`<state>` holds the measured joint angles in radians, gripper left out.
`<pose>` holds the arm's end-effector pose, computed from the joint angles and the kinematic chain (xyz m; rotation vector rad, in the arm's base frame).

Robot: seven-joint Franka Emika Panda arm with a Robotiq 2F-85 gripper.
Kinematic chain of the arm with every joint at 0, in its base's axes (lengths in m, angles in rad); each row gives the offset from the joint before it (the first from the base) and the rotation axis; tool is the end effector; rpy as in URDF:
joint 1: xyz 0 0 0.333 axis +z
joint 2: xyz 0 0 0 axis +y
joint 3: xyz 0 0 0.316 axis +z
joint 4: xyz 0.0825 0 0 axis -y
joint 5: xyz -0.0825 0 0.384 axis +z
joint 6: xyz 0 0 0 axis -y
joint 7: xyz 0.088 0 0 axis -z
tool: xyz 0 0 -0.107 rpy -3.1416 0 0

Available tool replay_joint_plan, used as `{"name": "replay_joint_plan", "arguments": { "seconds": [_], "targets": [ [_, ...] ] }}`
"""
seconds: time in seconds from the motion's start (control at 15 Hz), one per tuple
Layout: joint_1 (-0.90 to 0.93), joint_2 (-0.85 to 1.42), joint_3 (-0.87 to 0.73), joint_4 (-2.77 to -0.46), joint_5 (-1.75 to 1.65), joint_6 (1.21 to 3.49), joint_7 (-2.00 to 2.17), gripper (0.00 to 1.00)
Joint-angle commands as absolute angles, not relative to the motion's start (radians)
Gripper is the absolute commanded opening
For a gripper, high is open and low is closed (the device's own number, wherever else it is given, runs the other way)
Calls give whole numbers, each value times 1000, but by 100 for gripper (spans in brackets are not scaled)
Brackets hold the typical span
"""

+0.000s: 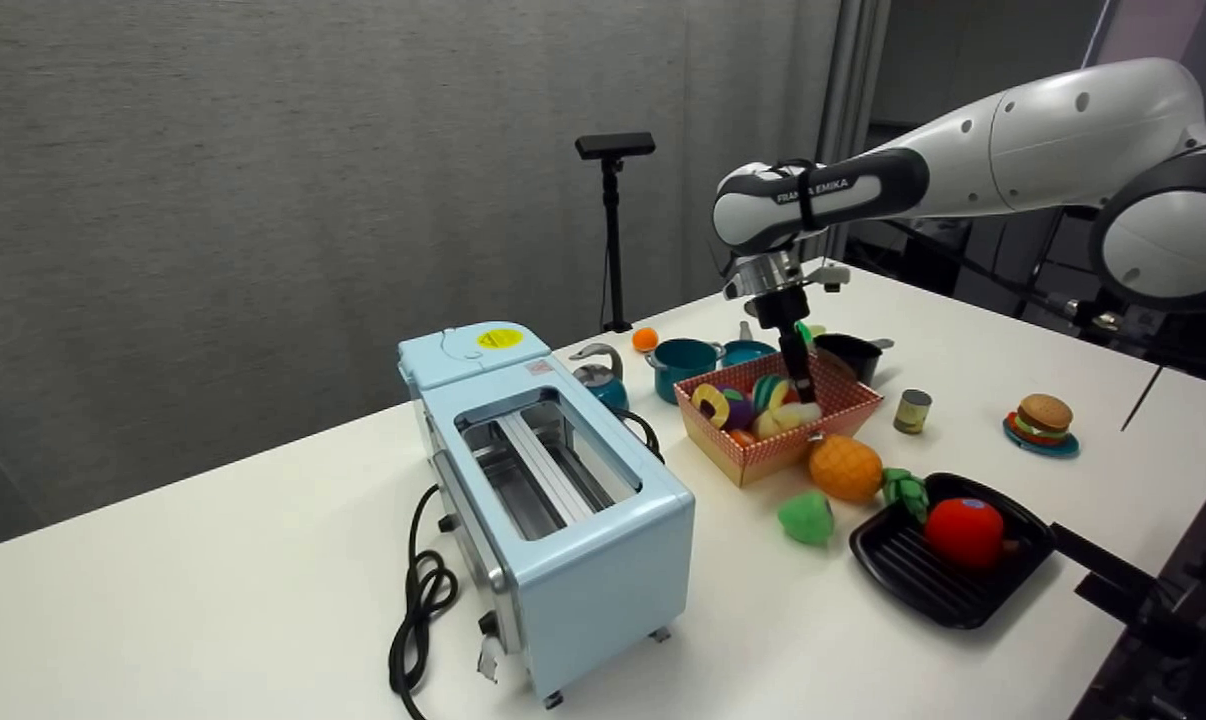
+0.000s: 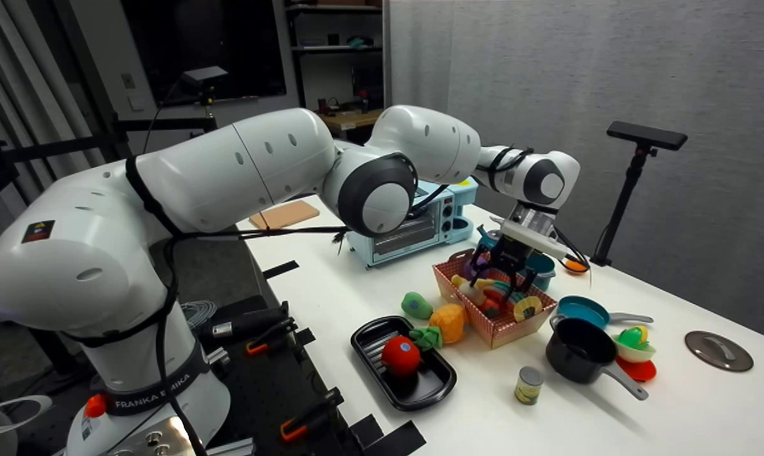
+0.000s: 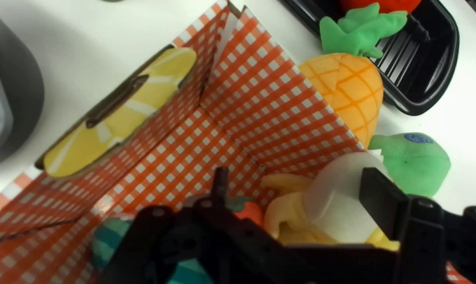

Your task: Move the banana plush toy from the box to the counter

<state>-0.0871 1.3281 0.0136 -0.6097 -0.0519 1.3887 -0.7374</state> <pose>0.7310 -0.0651 0.1310 -2.7056 -0.9302 0.7618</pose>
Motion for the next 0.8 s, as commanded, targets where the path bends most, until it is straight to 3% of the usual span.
{"name": "replay_joint_plan", "arguments": {
  "seconds": [0.0,0.73],
  "targets": [
    [-88,1355,-7,-572,-68,1383,-739,94],
    [-86,1362,-28,-566,-67,1394,-750,93]
  ]
}}
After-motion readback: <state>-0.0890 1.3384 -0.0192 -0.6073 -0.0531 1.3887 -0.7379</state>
